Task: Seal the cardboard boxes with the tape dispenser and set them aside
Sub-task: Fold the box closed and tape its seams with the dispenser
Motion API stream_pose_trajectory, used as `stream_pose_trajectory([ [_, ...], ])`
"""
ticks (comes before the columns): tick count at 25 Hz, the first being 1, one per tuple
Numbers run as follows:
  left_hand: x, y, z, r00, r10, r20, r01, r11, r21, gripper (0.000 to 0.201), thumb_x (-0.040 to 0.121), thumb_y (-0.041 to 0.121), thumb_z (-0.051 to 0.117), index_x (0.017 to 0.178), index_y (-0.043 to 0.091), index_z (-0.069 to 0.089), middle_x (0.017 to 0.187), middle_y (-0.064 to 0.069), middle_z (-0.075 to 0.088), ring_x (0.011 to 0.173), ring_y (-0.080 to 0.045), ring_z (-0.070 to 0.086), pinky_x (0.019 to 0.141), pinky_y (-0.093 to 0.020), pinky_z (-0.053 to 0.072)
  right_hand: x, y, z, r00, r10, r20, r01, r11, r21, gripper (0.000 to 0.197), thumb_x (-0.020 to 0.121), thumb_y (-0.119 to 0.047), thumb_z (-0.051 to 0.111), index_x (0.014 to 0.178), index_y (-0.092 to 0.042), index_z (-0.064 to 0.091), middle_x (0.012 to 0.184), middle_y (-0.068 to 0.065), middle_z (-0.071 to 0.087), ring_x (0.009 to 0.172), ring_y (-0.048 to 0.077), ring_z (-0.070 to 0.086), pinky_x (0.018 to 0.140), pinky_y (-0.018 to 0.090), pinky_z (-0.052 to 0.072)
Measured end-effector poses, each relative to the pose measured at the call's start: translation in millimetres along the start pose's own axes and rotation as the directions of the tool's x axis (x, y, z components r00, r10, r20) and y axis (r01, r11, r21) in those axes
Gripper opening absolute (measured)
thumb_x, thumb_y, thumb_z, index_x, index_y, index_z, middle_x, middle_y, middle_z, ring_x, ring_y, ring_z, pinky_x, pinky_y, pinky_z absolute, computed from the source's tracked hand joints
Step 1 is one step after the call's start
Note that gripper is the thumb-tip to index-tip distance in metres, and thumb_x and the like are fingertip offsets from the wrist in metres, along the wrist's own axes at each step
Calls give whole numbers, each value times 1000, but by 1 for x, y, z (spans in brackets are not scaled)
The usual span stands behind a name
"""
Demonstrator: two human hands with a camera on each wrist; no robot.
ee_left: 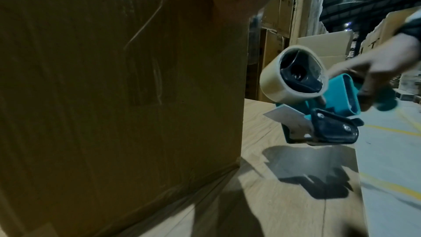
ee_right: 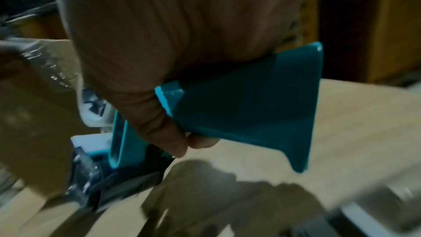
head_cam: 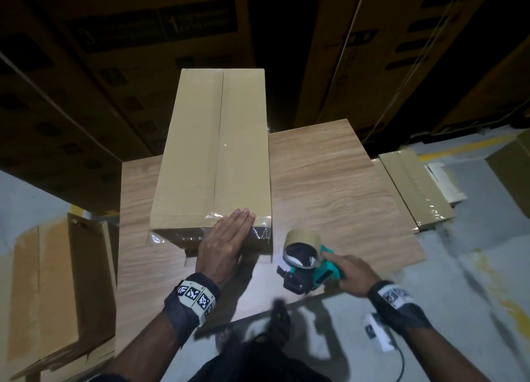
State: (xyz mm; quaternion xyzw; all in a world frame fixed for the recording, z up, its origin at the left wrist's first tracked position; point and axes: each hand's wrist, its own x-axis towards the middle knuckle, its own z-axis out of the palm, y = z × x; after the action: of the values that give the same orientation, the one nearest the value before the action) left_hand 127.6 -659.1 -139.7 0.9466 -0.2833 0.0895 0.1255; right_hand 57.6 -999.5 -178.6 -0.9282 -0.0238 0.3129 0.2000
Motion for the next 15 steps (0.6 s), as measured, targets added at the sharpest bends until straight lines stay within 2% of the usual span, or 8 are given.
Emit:
stream_pose_trajectory([
  [2, -1, 1, 3, 1000, -7, 0, 7, 1000, 7, 102, 50, -18, 83, 145, 8, 56, 148, -10, 56, 137, -25, 54, 120, -38, 29, -8, 7, 30, 989, 130, -68, -87, 891, 447, 63, 75, -14, 69, 124, -50, 54, 100, -3, 76, 88, 20, 70, 78, 38, 57],
  [4, 0, 3, 4, 1000, -1, 5, 1, 1000, -15, 102, 51, -17, 83, 146, 8, 55, 149, -10, 55, 137, -26, 54, 118, -41, 35, 0, 1, 47, 952, 290, -97, -113, 629, 769, 56, 73, 6, 64, 112, -34, 62, 87, 4, 75, 74, 21, 67, 68, 40, 56],
  [6, 10, 7, 1, 999, 7, 46, -6, 1000, -18, 101, 51, -13, 86, 145, 8, 55, 148, -11, 56, 135, -27, 57, 115, -46, 41, 15, -8, 57, 911, 413, -16, -165, 400, 901, 52, 73, 16, 53, 116, -13, 59, 75, 19, 65, 62, 27, 60, 58, 38, 51],
  [8, 23, 14, 0, 997, 8, 81, -10, 999, 35, 103, 49, -5, 92, 144, 7, 56, 146, -14, 57, 133, -28, 58, 113, -48, 36, 33, -11, 60, 880, 473, 34, -168, 245, 955, 49, 75, 18, 46, 121, 2, 51, 62, 21, 53, 53, 27, 52, 54, 35, 47],
  [10, 34, 18, -6, 995, 2, 102, -8, 998, 64, 103, 52, -4, 91, 147, 7, 53, 149, -15, 54, 136, -28, 55, 114, -46, 30, 47, -10, 60, 860, 508, 59, -166, 168, 972, 47, 75, 18, 45, 121, 5, 49, 61, 18, 50, 49, 25, 49, 52, 32, 47],
  [12, 36, 15, -8, 990, 23, 140, -31, 998, 54, 98, 73, 9, 84, 157, 8, 34, 162, -14, 32, 148, -27, 39, 121, -44, 17, 52, -13, 57, 863, 497, 91, -164, 105, 981, 46, 75, 15, 49, 120, 3, 50, 68, 18, 52, 52, 25, 51, 54, 33, 48],
  [14, 32, 7, -9, 981, 66, 184, -70, 997, 14, 82, 98, 34, 59, 162, 14, 11, 166, -10, 8, 156, -26, 19, 126, -43, 9, 57, -13, 57, 874, 478, 87, -162, 117, 980, 38, 84, 14, 50, 119, 1, 51, 75, 20, 54, 58, 27, 54, 55, 34, 50],
  [15, 28, 4, -13, 982, 69, 179, -69, 998, -6, 76, 103, 46, 45, 162, 17, 7, 166, -8, 7, 156, -25, 17, 127, -45, 13, 60, -10, 59, 869, 489, 80, -166, 135, 977, 37, 87, 13, 52, 122, 0, 51, 81, 22, 57, 63, 29, 58, 55, 34, 53],
])
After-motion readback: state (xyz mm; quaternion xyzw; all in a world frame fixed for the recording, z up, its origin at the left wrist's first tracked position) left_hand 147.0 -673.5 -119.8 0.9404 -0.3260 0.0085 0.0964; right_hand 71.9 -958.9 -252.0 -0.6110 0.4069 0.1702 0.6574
